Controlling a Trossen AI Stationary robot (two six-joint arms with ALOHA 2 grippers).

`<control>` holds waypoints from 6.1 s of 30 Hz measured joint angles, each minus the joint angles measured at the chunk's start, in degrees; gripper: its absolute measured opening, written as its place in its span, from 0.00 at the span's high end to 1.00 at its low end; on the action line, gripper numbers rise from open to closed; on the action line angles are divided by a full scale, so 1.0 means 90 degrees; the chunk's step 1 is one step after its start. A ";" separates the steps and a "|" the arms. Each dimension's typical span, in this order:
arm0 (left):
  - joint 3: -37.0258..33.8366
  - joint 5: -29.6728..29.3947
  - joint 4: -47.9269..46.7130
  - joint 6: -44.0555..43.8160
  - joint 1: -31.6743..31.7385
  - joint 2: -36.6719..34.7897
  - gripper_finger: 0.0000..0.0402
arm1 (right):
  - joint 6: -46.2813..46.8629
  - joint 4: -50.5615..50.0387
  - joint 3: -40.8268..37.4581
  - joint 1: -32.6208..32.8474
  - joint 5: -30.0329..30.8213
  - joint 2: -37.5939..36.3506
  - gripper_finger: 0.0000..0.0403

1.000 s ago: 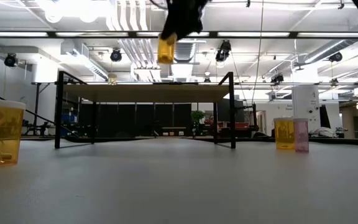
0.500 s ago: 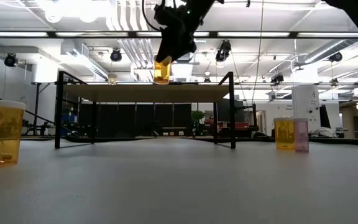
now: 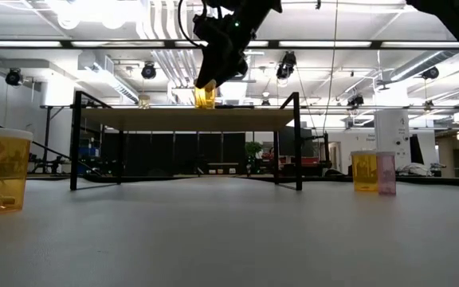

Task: Pick and place medicine bottles onto shelf by color
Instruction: Put the bottom right orange pill bottle on the shelf, then put the bottom orange pill bottle on the shelf aligned with the orange pill bottle

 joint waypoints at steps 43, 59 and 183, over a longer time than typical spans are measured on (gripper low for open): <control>0.0000 0.0000 0.0368 0.0129 0.0006 0.0511 0.60 | 0.0042 0.5225 -0.7879 0.2504 0.1183 -0.5424 0.28; 0.0420 -0.0007 0.2298 -0.2203 0.0004 0.2475 0.60 | -0.1600 0.8937 -1.0166 0.2505 0.0277 -0.7098 0.28; 0.7924 0.1686 -1.1566 -0.2815 0.6158 0.5816 0.51 | -0.1049 0.8769 -1.0571 0.2516 -0.0043 -0.7708 0.28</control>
